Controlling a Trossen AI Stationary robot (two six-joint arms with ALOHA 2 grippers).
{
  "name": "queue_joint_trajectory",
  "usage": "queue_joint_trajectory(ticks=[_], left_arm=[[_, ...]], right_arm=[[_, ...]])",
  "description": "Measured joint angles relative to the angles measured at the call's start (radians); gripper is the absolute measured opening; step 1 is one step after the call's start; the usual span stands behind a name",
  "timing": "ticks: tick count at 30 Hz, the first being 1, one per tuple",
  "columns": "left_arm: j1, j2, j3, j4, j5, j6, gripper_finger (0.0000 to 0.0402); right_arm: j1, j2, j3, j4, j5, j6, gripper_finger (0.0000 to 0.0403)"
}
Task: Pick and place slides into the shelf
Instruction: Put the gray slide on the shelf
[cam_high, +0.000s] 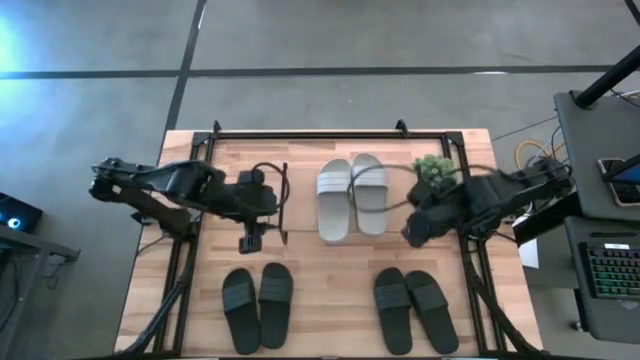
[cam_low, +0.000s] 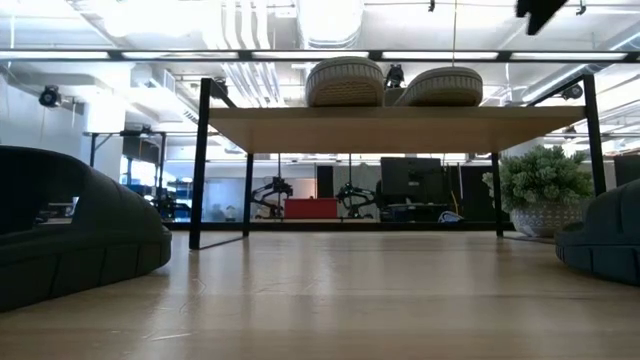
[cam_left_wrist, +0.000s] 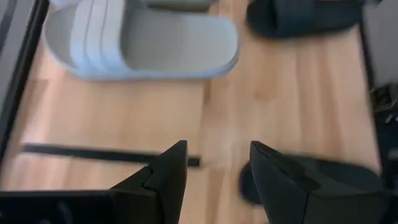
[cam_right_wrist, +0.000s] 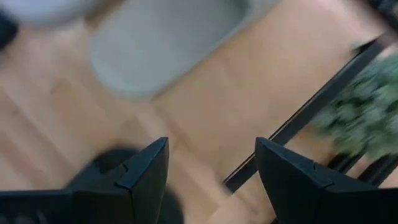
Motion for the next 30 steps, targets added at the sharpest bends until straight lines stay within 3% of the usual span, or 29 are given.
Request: queue_joint_trajectory(ticks=[7, 10, 17, 30], left_arm=[[-0.002, -0.056, -0.307, 0.407, 0.153, -0.074, 0.0160], [-0.014, -0.033, -0.345, 0.540, 0.225, -0.078, 0.0160], [-0.028, 0.042, -0.335, 0.609, 0.235, 0.051, 0.0155], [-0.028, 0.227, -0.301, 0.747, 0.295, 0.142, 0.0007]], right_arm=[[0.046, 0.092, -0.007, 0.090, -0.060, 0.058, 0.0230], [0.046, 0.119, -0.007, 0.167, -0.069, 0.068, 0.0230], [0.042, 0.186, -0.006, 0.227, -0.019, 0.067, 0.0228], [0.059, 0.205, -0.006, 0.221, 0.007, 0.184, 0.0167]])
